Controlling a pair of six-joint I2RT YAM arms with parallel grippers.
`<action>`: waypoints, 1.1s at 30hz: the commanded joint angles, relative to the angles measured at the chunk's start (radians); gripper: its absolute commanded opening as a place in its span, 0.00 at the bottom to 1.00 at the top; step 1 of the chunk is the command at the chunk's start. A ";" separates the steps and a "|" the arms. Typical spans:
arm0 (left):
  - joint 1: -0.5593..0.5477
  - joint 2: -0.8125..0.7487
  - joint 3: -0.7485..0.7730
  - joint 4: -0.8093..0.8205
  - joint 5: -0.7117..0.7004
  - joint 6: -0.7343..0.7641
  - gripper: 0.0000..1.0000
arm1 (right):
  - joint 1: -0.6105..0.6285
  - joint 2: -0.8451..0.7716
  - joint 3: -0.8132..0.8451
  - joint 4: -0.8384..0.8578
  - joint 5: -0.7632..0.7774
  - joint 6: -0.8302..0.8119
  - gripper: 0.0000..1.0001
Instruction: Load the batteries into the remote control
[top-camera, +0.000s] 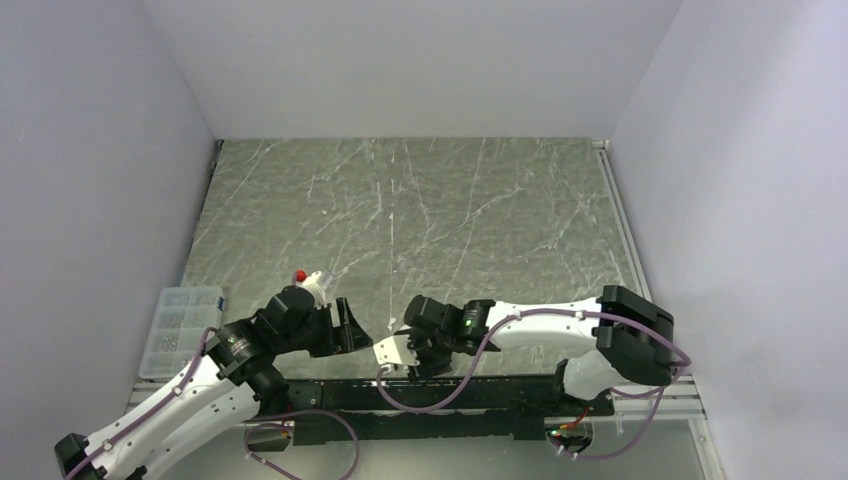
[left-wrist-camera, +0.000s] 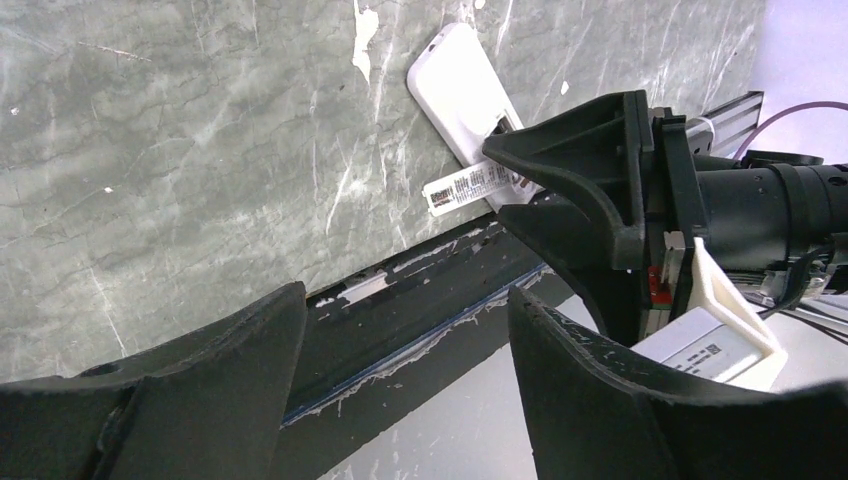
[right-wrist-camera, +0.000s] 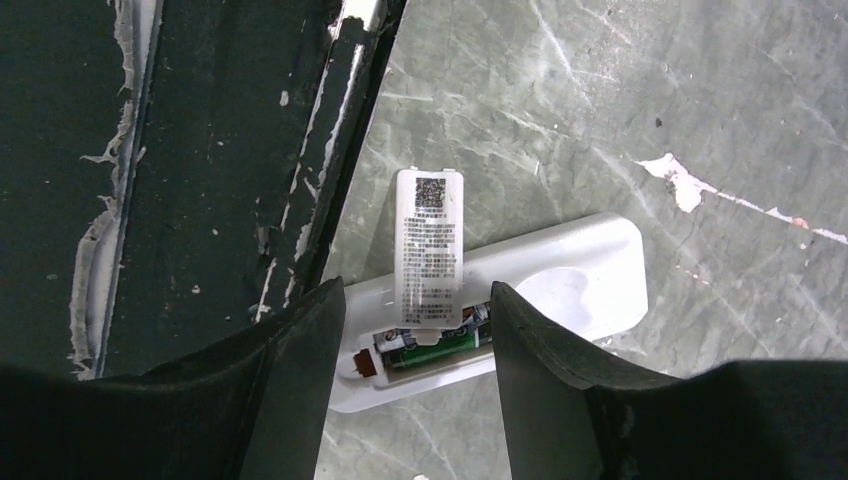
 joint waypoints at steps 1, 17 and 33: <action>0.005 0.000 0.024 0.008 -0.014 0.000 0.79 | 0.010 0.030 0.054 0.040 -0.021 -0.043 0.57; 0.004 0.006 0.023 0.011 -0.014 0.003 0.80 | 0.043 0.083 0.065 0.006 0.034 -0.083 0.41; 0.004 0.013 0.027 0.004 -0.025 -0.002 0.80 | 0.098 0.024 0.052 0.043 0.123 -0.124 0.48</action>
